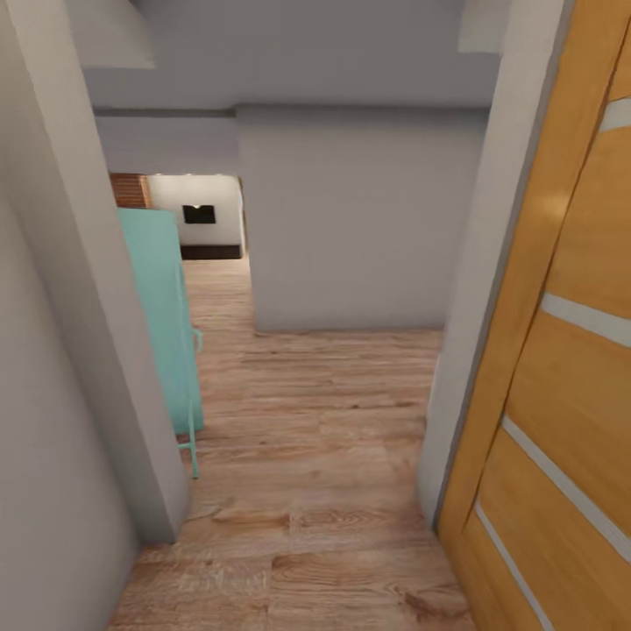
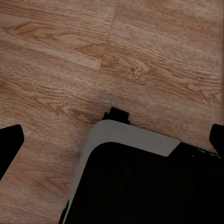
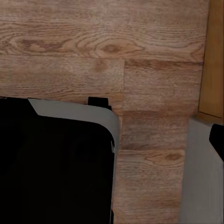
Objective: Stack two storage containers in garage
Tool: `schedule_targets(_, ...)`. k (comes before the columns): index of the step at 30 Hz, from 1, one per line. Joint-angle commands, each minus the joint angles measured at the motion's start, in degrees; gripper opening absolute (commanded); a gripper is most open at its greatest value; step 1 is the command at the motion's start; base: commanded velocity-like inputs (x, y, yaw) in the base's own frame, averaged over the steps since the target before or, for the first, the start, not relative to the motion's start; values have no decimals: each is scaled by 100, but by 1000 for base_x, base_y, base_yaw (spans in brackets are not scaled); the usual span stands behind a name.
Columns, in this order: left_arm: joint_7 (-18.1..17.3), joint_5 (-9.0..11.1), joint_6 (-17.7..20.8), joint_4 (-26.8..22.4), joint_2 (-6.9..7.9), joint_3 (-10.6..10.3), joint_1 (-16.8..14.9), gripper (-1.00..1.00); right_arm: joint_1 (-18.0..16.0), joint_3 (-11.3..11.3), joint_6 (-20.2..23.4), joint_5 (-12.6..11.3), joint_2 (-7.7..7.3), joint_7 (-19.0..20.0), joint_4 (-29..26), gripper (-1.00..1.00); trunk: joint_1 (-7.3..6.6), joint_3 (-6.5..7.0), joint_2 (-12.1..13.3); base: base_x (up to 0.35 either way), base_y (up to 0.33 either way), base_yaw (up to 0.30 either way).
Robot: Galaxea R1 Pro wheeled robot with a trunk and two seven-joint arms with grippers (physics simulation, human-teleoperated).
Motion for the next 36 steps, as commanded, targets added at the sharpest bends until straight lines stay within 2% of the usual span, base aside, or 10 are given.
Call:
schedule_targets(1,15,44,-13,3,-2,-48,-5,100,-7,49,-34,-54,-2,-3,17,100,4,-7,-4,319,-85,252)
schedule_targets(13,15,44,-12,4,1,-49,-5,100,-7,43,-34,-63,-2,-3,16,100,4,-7,-4,319,-40,251)
schedule_targets(36,15,44,23,3,-4,-52,-5,100,-7,41,-34,-63,-6,-3,17,100,4,-7,-4,321,0,12)
